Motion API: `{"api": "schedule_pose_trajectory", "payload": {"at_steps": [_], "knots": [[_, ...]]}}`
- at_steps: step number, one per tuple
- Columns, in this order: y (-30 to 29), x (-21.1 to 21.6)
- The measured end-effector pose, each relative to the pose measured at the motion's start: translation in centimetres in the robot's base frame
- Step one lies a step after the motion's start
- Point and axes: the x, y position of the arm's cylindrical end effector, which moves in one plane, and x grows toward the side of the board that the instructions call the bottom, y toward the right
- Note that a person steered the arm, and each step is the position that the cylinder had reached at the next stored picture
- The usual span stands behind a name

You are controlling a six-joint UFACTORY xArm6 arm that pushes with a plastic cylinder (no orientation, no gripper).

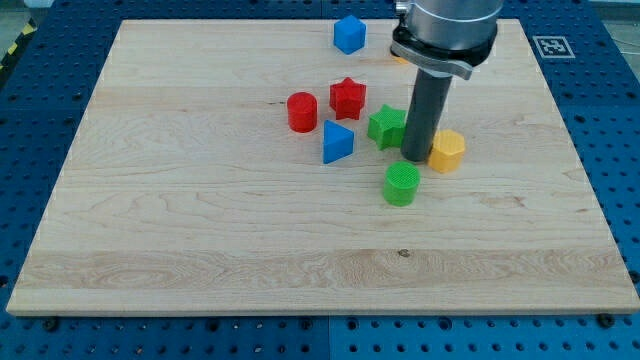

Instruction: Move your arm on top of the green star

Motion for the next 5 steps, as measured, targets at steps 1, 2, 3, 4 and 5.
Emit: {"api": "schedule_pose_trajectory", "payload": {"at_steps": [1,2,3,4,5], "knots": [[1.8,0.1],[3.4,0.2],[3.8,-1.3],[3.8,-5.3],[3.4,-9.4]]}}
